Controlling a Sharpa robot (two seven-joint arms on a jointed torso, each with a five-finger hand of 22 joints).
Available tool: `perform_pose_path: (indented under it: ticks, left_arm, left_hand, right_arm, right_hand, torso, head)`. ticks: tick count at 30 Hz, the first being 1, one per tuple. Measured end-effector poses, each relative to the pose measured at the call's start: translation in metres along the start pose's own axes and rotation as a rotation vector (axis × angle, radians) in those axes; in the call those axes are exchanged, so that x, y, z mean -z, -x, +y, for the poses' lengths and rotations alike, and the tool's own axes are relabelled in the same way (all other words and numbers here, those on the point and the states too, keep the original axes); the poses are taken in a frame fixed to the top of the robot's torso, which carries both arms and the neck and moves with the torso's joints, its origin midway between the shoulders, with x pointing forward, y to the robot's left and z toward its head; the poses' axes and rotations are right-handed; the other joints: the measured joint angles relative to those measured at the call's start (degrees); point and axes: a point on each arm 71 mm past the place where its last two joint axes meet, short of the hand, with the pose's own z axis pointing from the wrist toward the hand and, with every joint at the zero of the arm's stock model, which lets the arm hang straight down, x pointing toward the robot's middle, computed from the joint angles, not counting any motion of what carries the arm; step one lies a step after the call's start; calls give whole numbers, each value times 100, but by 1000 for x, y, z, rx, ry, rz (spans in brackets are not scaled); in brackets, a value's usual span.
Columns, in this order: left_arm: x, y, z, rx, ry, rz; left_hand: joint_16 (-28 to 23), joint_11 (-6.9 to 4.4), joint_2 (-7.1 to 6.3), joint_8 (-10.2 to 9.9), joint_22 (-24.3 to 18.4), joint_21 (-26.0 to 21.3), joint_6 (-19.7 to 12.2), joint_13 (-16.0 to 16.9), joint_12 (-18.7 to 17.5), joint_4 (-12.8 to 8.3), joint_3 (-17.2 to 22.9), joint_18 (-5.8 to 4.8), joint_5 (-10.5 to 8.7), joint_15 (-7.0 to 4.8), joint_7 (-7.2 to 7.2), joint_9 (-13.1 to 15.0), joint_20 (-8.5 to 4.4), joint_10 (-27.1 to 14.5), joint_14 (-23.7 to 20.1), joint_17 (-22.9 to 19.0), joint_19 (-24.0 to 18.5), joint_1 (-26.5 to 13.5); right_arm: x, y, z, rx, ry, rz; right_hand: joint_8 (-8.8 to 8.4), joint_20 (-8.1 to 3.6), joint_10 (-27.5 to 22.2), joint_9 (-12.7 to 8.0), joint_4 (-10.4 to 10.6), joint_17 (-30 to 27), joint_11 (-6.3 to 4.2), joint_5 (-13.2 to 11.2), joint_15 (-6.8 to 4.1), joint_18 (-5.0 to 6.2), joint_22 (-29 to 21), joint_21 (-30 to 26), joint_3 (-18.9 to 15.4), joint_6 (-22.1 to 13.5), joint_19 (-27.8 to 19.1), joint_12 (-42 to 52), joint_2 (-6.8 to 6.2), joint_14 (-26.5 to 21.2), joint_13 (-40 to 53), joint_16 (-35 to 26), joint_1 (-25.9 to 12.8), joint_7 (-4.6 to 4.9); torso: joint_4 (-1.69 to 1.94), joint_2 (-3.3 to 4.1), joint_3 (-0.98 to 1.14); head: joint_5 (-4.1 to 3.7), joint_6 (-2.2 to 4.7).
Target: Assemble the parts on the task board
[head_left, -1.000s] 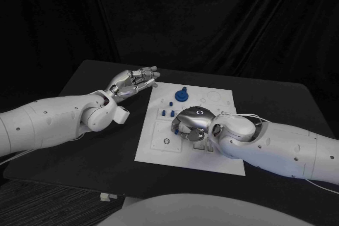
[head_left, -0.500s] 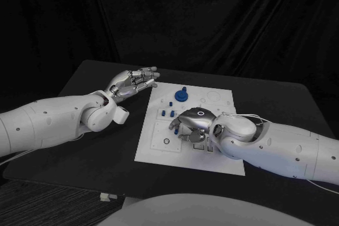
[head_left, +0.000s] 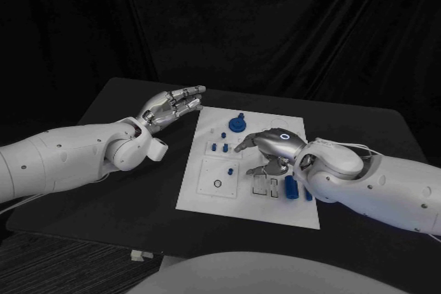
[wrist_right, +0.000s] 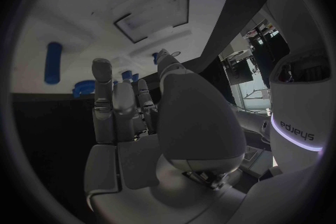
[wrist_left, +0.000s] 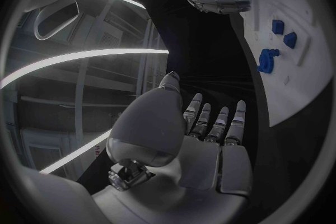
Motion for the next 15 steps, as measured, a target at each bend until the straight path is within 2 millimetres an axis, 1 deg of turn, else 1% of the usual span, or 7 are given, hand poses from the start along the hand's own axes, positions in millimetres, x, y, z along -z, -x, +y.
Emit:
perform_pose_path:
  ticks: [2,3,4,6,10,11,15]
  left_arm:
    - [0,0,0,0,0,-1]
    - [0,0,0,-1,0,-2]
    - [0,1,0,-1,0,-2]
    - [1,1,0,-2,1,-3]
    - [1,2,0,-5,1,-7]
    - [1,2,0,-5,1,-8]
    - [1,2,0,-7,2,-11]
  left_hand:
    - [-158,86,0,1,-73,1,-438,-24,-163,44,-58,569,-47,-29,-240,-18,-24,51,-70,-29,-78,1]
    - [-228,113,46,1,-261,-1,-609,-27,-243,30,-208,569,-46,-51,-275,-24,-53,-62,-91,-30,-171,-45]
    - [-291,110,65,0,-972,-53,-718,-29,-308,30,-204,570,-46,-80,-350,-42,-53,-73,-120,-31,-303,-65]
    - [-428,-2,67,-65,-1649,-135,-1108,-39,-424,30,-204,571,-128,-109,-423,-84,-74,-126,-151,-37,-576,-67]
    - [-626,-43,148,-109,-1966,-136,-1550,-82,-705,30,-205,571,-218,-178,-608,-116,-68,-105,-218,-80,-652,-150]
    - [-709,-42,71,-110,-1993,-136,-1753,-84,-820,30,-205,571,-300,-218,-704,-142,-64,-106,-257,-81,-655,-228]
    - [-799,51,63,-111,-2023,-136,-2046,-122,-1157,30,-205,572,-668,-225,-633,-169,58,-195,-264,-82,-772,-598]
  right_arm:
    - [4,11,-5,-8,-14,-31]
    - [6,18,-9,-14,-24,-50]
    - [7,23,-12,-19,-32,-64]
    - [11,32,-17,-31,-48,-87]
    - [19,50,-31,-43,-89,-131]
    - [21,54,-34,-44,-99,-141]
    - [28,64,-47,-40,-142,-173]
  right_hand:
    - [0,0,-65,-1,0,0,64,-83,31,0,0,0,0,-69,0,107,-73,32,-1,0,-74,71]
    - [1,1,-97,-1,1,1,62,-83,31,0,0,0,-1,-31,1,108,-75,31,-1,1,-77,111]
    - [1,22,-99,-1,0,1,59,-83,31,1,0,0,0,-22,23,110,-74,32,-1,2,-78,118]
    - [2,57,-89,-1,0,5,66,-83,62,0,0,3,0,71,60,266,48,64,-3,6,-199,210]
    - [14,53,30,-2,-1,20,42,15,77,-1,0,34,2,135,144,380,71,83,-9,16,-202,264]
    - [141,69,205,0,-1,184,-3,104,64,-2,0,276,2,339,283,470,223,176,-10,121,-50,317]
    - [257,40,745,3,-87,624,-88,260,38,-4,0,1080,89,685,729,643,326,557,-46,437,53,430]
  torso:
    - [0,-1,0]
    - [0,-1,0]
    - [0,-1,0]
    - [0,0,1]
    - [1,0,1]
    - [0,0,1]
    - [1,1,1]
  head:
    - [-1,0]
    - [-4,0]
    - [-5,0]
    - [-7,0]
    - [-13,0]
    - [-13,0]
    - [-13,0]
